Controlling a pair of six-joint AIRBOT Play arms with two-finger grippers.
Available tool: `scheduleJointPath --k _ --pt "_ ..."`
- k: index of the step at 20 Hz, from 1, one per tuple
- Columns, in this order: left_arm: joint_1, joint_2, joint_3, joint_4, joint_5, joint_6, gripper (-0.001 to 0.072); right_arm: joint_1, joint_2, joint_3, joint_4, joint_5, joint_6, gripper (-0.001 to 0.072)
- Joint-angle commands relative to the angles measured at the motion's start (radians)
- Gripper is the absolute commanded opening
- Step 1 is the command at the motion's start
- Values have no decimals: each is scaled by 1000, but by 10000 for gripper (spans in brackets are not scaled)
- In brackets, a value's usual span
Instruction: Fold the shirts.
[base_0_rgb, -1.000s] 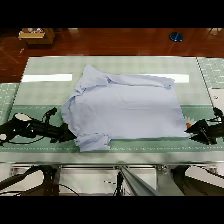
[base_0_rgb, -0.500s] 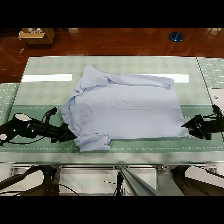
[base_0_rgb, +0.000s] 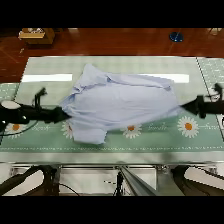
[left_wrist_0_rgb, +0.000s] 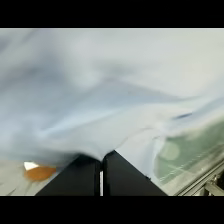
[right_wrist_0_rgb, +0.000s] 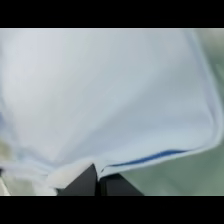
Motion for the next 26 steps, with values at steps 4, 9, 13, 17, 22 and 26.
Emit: scheduleJointPath --k 4,9,13,17,22,26 --pt "10 224 708 -140 -40 23 19 4 191 436 627 28 -54 19" --pt "10 252 1325 -135 3 22 19 3 367 764 523 -171 11 19" --pt "10 332 1477 49 -4 -103 19 3 509 936 131 -238 170 18" --pt "10 454 1477 373 -161 -370 19 4 634 1023 -255 -107 364 19" --pt "10 519 1477 460 -416 -487 18 4 702 1094 -401 160 443 19" --pt "10 520 1469 459 -689 -526 18 4 695 1094 -336 430 444 18"
